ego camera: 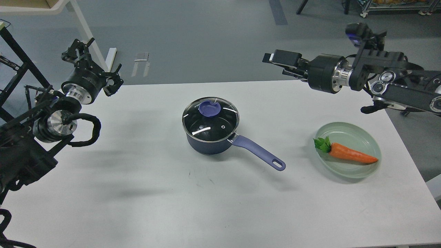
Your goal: Open pot lid
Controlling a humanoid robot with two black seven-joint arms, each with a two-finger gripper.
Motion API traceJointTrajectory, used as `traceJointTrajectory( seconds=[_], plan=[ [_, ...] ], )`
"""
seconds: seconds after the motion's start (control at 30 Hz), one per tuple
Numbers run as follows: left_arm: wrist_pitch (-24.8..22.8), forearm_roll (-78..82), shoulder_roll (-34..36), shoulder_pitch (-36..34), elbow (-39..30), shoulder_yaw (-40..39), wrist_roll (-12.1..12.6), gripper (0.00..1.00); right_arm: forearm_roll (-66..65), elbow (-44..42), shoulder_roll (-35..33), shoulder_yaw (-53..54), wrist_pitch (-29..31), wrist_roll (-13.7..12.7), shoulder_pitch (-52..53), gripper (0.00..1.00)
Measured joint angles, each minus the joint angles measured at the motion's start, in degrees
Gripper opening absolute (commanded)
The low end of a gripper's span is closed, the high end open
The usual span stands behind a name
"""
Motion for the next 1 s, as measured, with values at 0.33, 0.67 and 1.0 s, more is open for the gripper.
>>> traceJointTrajectory(
  seconds=[0.33, 0.67, 1.0],
  plan=[
    [0.0, 0.5, 0.7, -0.9, -0.2, 0.0, -0.4, 0.99, -11.2, 8.1, 7.2, -17.4, -1.6, -0.1, 7.6, 0.88],
    [-0.1, 0.3, 0.4, -0.9, 0.5, -0.1, -0.5, 0.99, -17.1, 7.4, 12.0, -22.3, -2.9, -0.4, 5.4, 0.66],
    [-0.4, 0.4, 0.4, -0.9, 0.5, 0.0, -0.3, 0.99, -16.9, 6.9, 13.4, -22.5, -3.0, -0.6, 4.3, 0.46]
  ],
)
